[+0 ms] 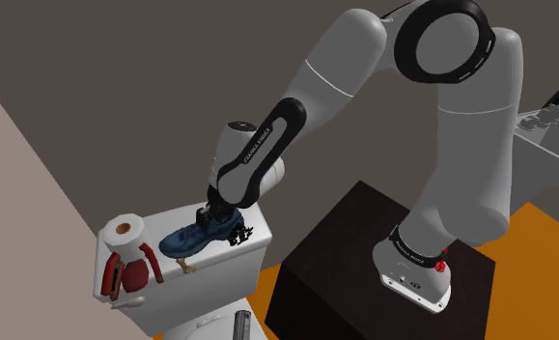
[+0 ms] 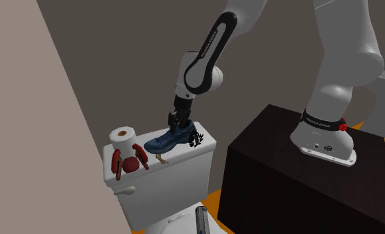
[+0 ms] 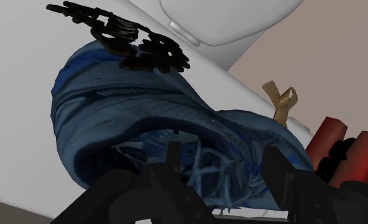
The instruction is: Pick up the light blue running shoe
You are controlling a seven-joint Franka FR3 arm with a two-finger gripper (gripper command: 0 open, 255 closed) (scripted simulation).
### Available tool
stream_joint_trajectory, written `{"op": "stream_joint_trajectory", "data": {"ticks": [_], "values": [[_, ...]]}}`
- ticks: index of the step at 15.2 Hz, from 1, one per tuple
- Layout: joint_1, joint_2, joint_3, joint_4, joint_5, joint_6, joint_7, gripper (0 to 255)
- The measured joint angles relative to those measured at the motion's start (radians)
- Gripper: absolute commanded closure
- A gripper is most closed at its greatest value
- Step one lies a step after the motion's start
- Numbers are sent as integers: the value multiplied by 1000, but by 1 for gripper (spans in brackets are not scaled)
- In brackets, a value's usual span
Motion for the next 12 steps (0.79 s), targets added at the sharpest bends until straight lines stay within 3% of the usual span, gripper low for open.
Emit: {"op": "stream_joint_trajectory", "data": {"ticks": [12], "values": [[0,-157,-6,-28,-7,-126,39,255]]}}
